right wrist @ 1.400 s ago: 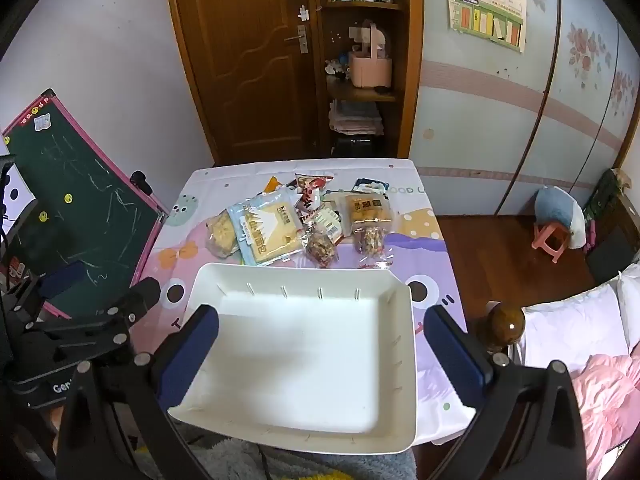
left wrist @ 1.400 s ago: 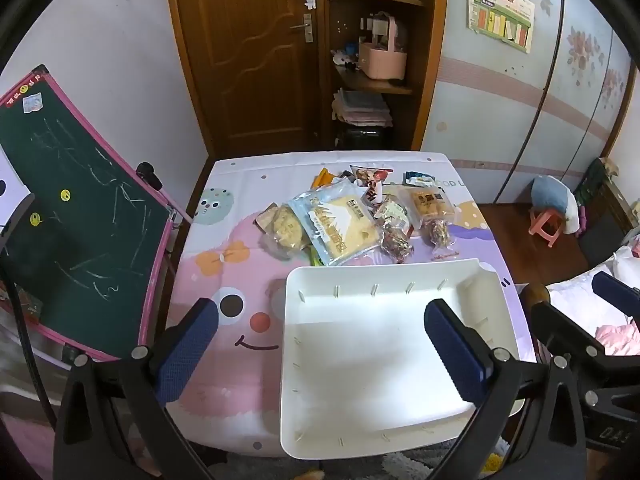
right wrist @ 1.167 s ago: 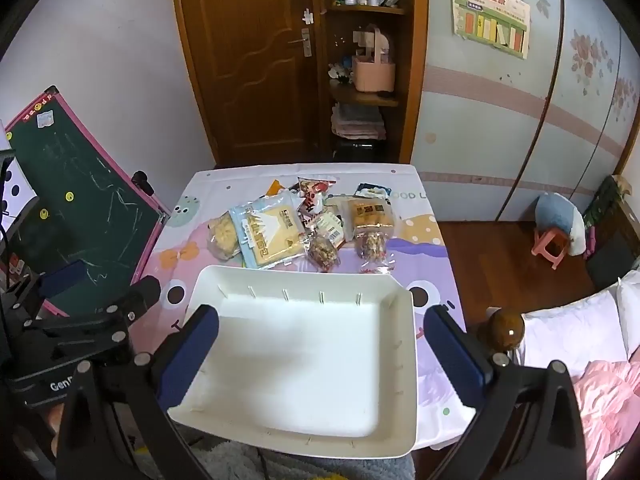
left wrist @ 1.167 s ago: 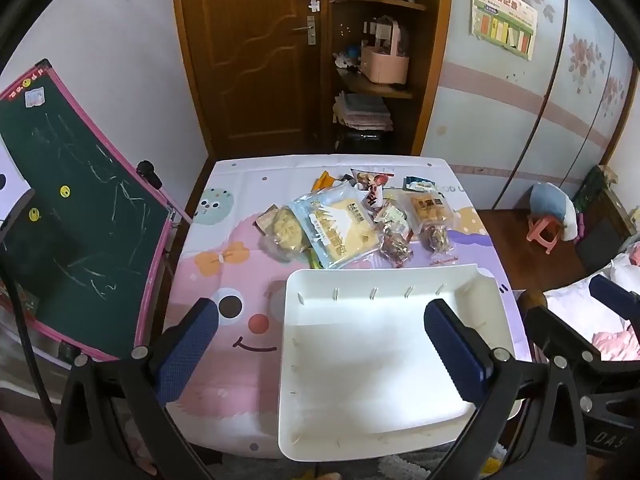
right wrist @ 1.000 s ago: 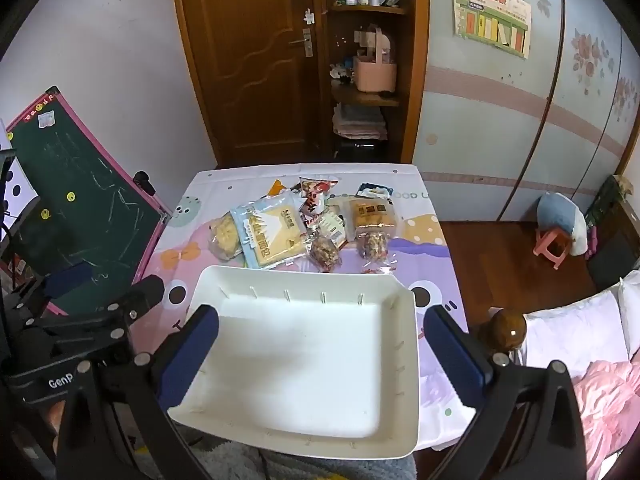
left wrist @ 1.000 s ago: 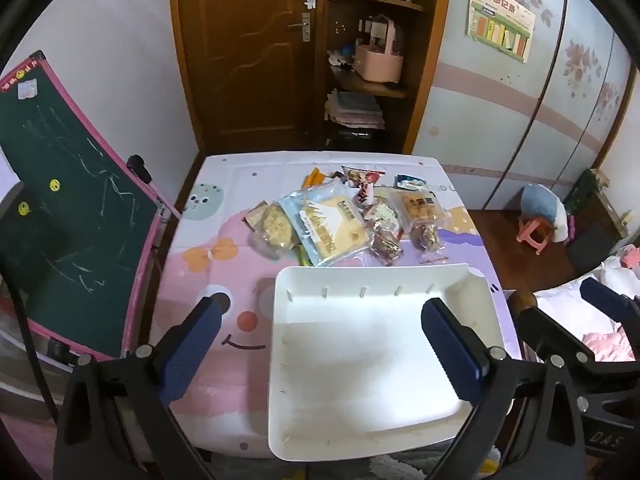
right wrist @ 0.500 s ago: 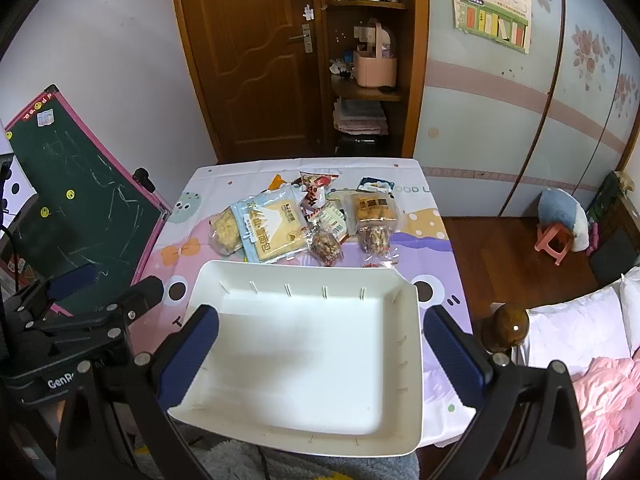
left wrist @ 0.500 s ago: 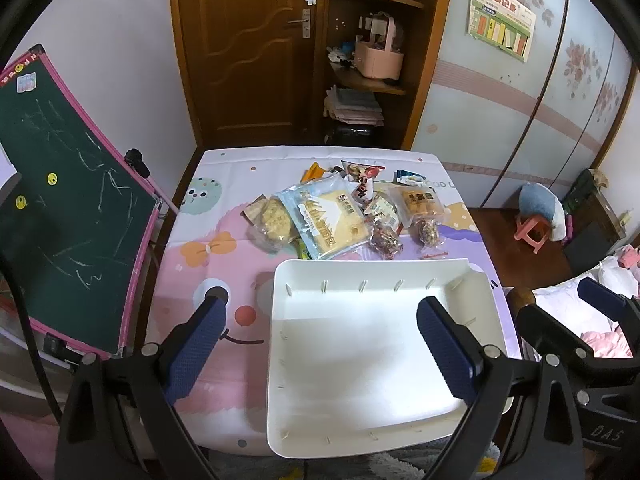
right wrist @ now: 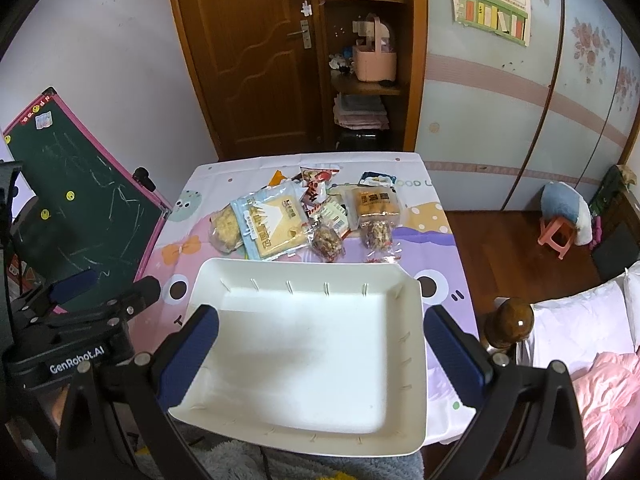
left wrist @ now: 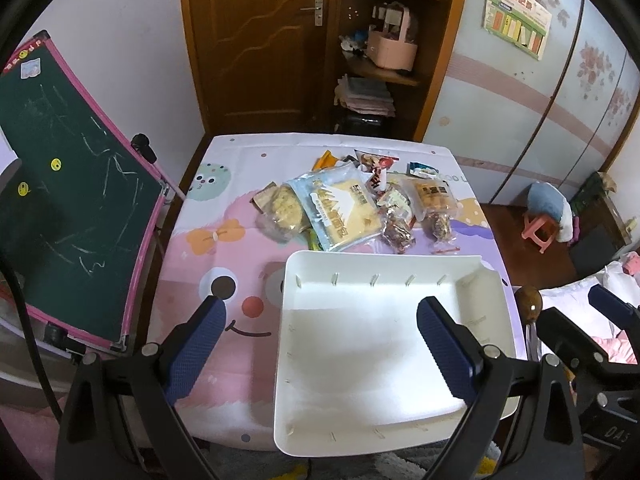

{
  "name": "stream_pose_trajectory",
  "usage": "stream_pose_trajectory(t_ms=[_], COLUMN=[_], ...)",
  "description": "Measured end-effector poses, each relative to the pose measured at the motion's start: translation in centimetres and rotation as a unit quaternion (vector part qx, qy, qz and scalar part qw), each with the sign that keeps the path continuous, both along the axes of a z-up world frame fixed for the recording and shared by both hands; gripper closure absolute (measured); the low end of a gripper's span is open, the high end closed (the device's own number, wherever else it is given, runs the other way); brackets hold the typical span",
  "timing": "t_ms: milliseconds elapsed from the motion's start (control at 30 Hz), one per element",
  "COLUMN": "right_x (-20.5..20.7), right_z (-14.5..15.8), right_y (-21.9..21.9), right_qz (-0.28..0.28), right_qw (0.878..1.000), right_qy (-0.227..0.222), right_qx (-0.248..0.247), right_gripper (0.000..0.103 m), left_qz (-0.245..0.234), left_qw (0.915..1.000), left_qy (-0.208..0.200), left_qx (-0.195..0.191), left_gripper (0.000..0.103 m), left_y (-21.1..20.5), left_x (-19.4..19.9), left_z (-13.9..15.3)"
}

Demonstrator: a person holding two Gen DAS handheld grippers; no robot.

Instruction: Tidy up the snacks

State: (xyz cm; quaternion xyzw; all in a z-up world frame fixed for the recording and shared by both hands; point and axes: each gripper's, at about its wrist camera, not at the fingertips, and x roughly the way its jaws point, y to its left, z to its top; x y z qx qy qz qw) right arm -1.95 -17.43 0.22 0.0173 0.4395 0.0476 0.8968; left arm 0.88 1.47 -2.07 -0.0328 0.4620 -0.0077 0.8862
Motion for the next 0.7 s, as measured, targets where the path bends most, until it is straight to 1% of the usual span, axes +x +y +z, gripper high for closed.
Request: stream_pose_trajectory(t_ms=[67,167,267,500,600,700], right_x=[0.1,0.4,0.7,1.5,2.0,2.5], right_z=[0.1,0.7,1.2,1.8,2.2,3.0], right_y=[0.0,-0.5,-0.8,-1.5,-1.8,-2.1], right_qz=[-0.004,-0.008,-0.012,-0.013,-0.008,-0.008], right_qw=[1.0,1.0,1.0,0.999,0.999,0.999], right_qy=[-0.004,-0.016,-0.025,-0.03,-0.031,-0.039], right_qx=[-0.004,-0.001,-0.002,0.002,0.008,0.015], right_gripper=[0.0,0.0,0.0,0.0,0.0,0.0], left_qz=[-0.001,-0.006,-0.011,-0.033,-0.028,-0.026], left_qw=[0.9999,0.9985,0.997,0.9964,0.9961,0.9961], left_qy=[-0.011,-0.054,-0.076,-0.077,-0.08,-0.082], left_qx=[0.002,0.002,0.003,0.011,0.022,0.021], left_gripper=[0.007,0.007,0.007,0.007,0.007,0.007], left_y=[0.1,0.2,0.3,-0.2,0.0,0.3], left_x=[0.1,-0.2,-0.1,0.8,1.0,1.6], left_z=[0.4,1.8,2.7,3.4,3.7,4.4])
